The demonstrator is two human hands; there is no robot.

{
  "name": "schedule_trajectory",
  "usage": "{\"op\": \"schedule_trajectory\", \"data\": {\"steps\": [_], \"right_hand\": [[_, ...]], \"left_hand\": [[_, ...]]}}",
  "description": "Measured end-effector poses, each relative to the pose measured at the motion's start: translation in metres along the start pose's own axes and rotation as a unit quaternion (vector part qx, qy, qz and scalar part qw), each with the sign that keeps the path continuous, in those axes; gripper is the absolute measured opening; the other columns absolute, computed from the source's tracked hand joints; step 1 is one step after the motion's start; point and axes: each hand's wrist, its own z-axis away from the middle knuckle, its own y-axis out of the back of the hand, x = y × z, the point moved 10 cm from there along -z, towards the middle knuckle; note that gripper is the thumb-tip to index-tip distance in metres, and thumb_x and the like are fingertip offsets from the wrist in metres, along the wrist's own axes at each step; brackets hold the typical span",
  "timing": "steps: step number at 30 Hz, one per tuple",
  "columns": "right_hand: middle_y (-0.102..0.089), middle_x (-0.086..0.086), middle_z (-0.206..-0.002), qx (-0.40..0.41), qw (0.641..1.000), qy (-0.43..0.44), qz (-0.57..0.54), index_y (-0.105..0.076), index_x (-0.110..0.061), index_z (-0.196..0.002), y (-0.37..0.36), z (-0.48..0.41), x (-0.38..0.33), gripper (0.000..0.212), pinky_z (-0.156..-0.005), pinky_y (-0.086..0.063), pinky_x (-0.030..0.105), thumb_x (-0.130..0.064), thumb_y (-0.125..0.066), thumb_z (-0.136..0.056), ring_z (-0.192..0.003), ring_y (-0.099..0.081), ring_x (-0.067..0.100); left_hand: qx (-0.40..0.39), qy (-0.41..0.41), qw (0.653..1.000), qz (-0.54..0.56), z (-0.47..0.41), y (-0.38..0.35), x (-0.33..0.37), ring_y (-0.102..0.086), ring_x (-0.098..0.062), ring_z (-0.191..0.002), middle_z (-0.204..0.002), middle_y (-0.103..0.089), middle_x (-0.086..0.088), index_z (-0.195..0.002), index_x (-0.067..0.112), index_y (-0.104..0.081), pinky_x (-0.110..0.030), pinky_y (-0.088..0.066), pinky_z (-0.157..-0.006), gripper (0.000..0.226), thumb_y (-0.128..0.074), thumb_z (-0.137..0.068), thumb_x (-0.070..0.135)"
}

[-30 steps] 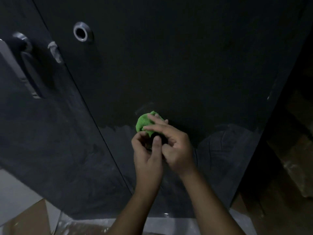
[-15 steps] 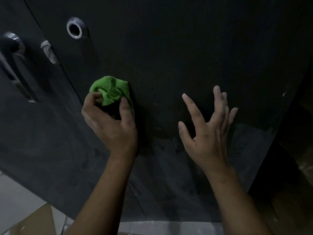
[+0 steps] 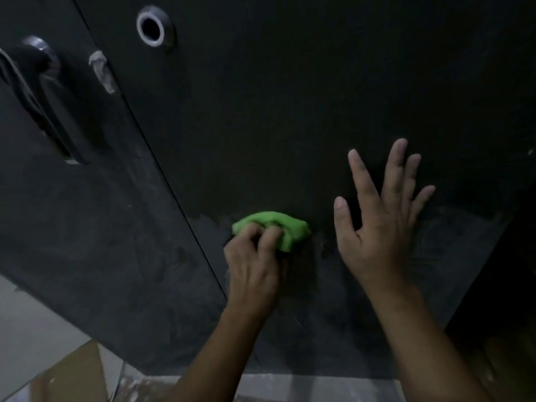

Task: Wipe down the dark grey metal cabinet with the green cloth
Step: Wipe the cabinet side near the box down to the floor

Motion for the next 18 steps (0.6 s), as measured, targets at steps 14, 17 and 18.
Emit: {"op": "schedule_trajectory", "data": {"steps": [14, 17, 18], "right_hand": [[-0.003, 0.016, -0.167, -0.009, 0.999, 0.031, 0.007, -0.019, -0.027, -0.159, -0.026, 0.010, -0.022, 0.064, -0.117, 0.007, 0.070, -0.023, -0.049, -0.103, -0.152, 0.014, 0.032], [0.000, 0.013, -0.167, -0.020, 0.999, 0.040, 0.004, -0.019, -0.030, -0.159, -0.029, 0.011, -0.019, 0.063, -0.117, 0.009, 0.068, -0.026, -0.048, -0.103, -0.150, 0.018, 0.026], [0.000, 0.012, -0.167, -0.020, 0.999, 0.043, 0.003, -0.020, -0.030, -0.159, -0.028, 0.011, -0.018, 0.063, -0.117, 0.010, 0.067, -0.026, -0.049, -0.103, -0.150, 0.019, 0.025]], "left_hand": [[0.135, 0.095, 0.983, 0.078, 0.033, 0.016, -0.069, -0.043, -0.029, -0.104, -0.107, -0.049, -0.020, -0.111, 0.011, -0.047, -0.026, -0.033, -0.098, 0.036, -0.059, -0.080, 0.023], [0.066, 0.099, 0.990, 0.079, 0.071, -0.009, -0.069, -0.041, -0.027, -0.104, -0.113, -0.039, -0.008, -0.112, 0.014, -0.045, -0.031, -0.034, -0.092, 0.039, -0.058, -0.076, 0.022], [0.045, 0.096, 0.991, 0.079, 0.080, -0.014, -0.067, -0.040, -0.027, -0.104, -0.114, -0.038, -0.007, -0.112, 0.013, -0.044, -0.030, -0.032, -0.092, 0.039, -0.057, -0.076, 0.021]]}}
